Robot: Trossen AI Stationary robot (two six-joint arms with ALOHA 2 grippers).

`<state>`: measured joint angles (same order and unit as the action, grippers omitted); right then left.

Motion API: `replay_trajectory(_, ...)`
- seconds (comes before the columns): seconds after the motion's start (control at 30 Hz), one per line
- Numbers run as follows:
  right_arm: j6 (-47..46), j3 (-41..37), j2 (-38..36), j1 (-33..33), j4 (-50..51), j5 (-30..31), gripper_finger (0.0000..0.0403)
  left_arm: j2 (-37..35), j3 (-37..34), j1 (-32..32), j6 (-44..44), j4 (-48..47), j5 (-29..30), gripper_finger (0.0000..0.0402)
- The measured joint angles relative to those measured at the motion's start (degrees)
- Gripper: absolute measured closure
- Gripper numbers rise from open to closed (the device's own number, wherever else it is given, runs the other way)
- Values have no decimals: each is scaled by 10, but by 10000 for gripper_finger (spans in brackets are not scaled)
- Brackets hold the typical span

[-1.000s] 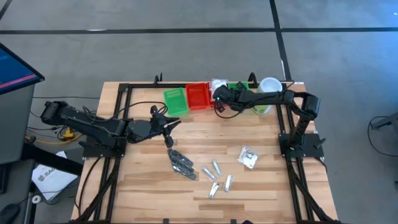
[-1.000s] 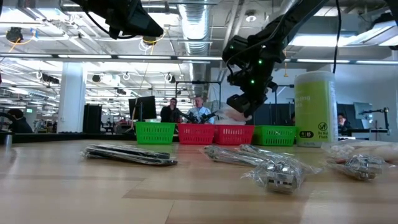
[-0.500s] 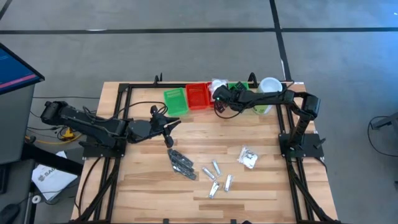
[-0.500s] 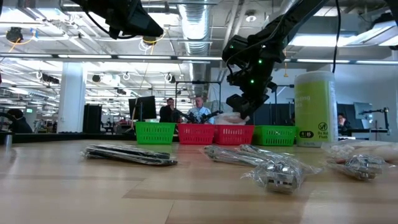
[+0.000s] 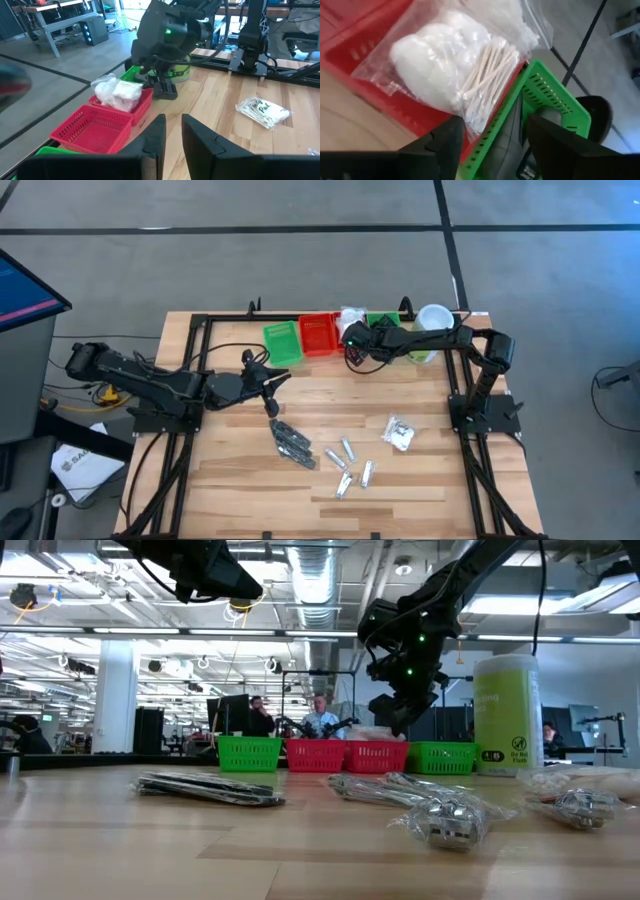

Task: Pick & Place Travel size toiletries
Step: Put the white cotton pack into the right red bin

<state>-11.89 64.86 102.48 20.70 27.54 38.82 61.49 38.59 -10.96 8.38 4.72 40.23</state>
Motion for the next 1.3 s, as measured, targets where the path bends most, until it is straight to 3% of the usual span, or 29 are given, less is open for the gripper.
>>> replay_trajectory(0.17,12,0,0,8,-17,-59,225,0,0,0,0,0,0,349)
replay_trajectory(0.6,45,9,-13,7,-75,-63,262,0,0,-1,-4,0,0,349)
replay_trajectory(0.7,52,7,-12,10,-64,-105,264,0,0,-1,-4,0,0,349)
replay_trajectory(0.93,65,8,-12,10,-61,-120,249,0,0,-1,-6,0,0,349)
replay_trajectory(1.3,92,7,-19,-6,0,-138,191,0,0,-1,-6,-1,0,349)
